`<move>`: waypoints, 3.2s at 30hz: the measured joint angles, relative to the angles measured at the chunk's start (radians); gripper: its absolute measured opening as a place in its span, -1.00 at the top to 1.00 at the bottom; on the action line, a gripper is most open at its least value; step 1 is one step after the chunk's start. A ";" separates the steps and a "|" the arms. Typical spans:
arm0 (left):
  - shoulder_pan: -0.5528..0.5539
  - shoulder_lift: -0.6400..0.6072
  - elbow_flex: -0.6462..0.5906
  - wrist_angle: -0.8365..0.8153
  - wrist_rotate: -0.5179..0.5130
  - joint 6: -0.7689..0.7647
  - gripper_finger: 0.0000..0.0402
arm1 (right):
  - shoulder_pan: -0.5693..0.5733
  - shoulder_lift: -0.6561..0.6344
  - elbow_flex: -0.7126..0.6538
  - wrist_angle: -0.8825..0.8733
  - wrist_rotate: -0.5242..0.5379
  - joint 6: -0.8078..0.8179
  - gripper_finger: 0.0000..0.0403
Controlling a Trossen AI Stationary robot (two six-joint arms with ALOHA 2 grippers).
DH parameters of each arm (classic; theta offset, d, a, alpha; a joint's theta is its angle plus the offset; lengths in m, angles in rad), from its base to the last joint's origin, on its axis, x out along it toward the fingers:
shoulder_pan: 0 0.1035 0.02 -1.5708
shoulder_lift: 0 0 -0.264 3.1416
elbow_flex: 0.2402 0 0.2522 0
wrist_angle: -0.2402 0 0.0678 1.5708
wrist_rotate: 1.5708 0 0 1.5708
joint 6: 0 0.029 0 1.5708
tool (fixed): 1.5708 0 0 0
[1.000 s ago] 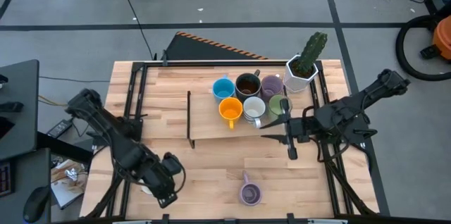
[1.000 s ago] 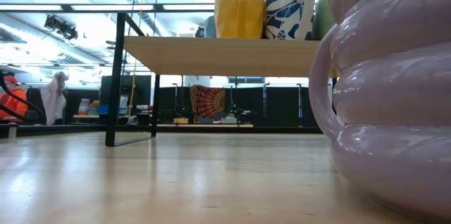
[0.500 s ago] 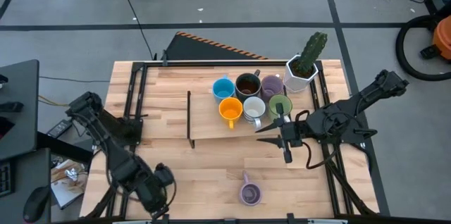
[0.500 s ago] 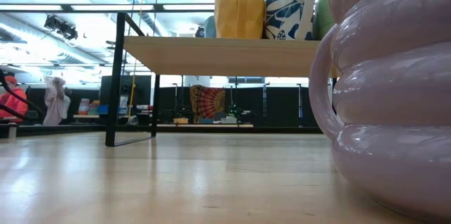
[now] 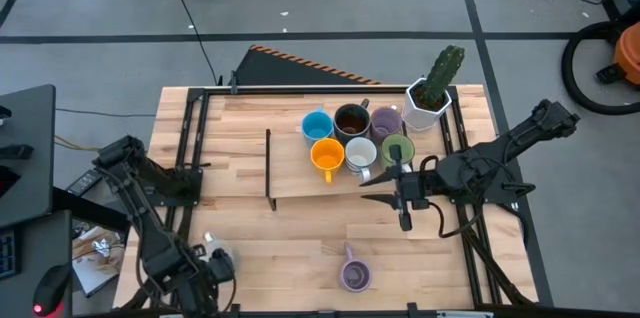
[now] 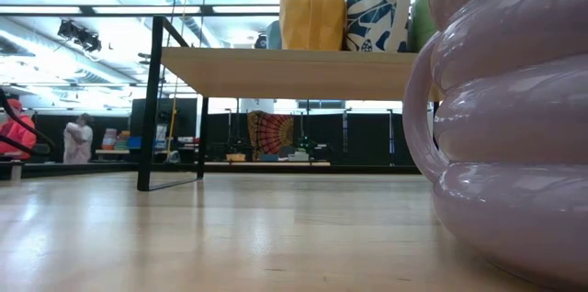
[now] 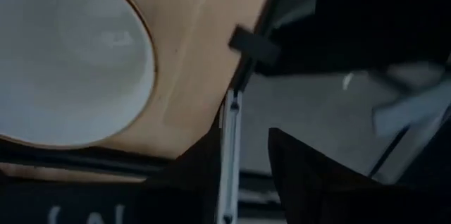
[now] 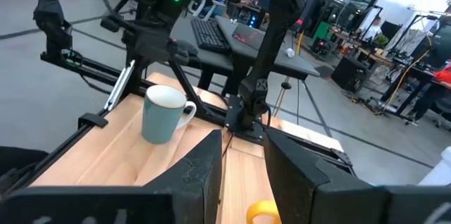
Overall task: Place coffee mugs
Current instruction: Put the light blue mug on the shelf
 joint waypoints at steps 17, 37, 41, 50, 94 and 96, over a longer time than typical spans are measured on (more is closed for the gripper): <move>-0.020 0.007 0.002 -0.087 0.027 0.179 0.58 | -0.031 0.019 0.000 0.019 0.004 -0.011 0.44; -0.029 0.063 0.036 -0.195 -0.076 0.294 0.72 | -0.032 0.019 0.000 0.028 -0.003 -0.008 0.44; -0.029 0.063 0.026 -0.212 -0.076 0.304 0.44 | -0.032 0.019 0.000 0.027 -0.003 -0.008 0.44; -0.029 0.063 -0.016 -0.192 -0.124 0.483 0.09 | -0.032 0.019 0.000 0.020 -0.003 -0.008 0.44; 0.340 0.161 -0.064 0.005 -0.084 0.238 0.81 | -0.032 0.020 0.000 0.013 -0.004 -0.006 0.44; 0.381 0.161 -0.064 0.020 -0.084 0.170 0.81 | -0.032 0.020 0.000 0.001 -0.004 -0.006 0.44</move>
